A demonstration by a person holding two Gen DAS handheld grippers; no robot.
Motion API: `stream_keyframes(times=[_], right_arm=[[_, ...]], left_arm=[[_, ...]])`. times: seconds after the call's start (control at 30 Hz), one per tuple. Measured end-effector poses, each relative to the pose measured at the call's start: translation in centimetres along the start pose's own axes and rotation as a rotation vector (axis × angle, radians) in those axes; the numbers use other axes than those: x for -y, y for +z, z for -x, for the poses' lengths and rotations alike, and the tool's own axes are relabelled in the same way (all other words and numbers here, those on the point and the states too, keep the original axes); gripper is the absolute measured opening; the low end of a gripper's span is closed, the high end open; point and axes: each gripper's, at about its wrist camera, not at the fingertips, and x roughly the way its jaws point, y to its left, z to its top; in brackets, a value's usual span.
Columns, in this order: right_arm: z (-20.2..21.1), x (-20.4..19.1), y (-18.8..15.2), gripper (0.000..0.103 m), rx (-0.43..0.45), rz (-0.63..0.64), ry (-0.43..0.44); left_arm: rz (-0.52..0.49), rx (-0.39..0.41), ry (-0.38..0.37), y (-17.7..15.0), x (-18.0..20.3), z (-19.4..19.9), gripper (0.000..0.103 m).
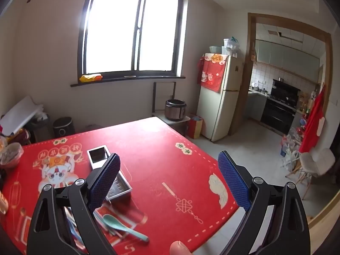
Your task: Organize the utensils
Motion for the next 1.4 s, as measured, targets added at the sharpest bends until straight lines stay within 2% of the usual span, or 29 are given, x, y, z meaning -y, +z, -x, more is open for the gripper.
stream_keyframes(times=[1.4], right_arm=[[-0.60, -0.42, -0.78, 0.090, -0.013, -0.003, 0.003]], left_arm=[[0.002, 0.006, -0.004, 0.00, -0.07, 0.30, 0.098]])
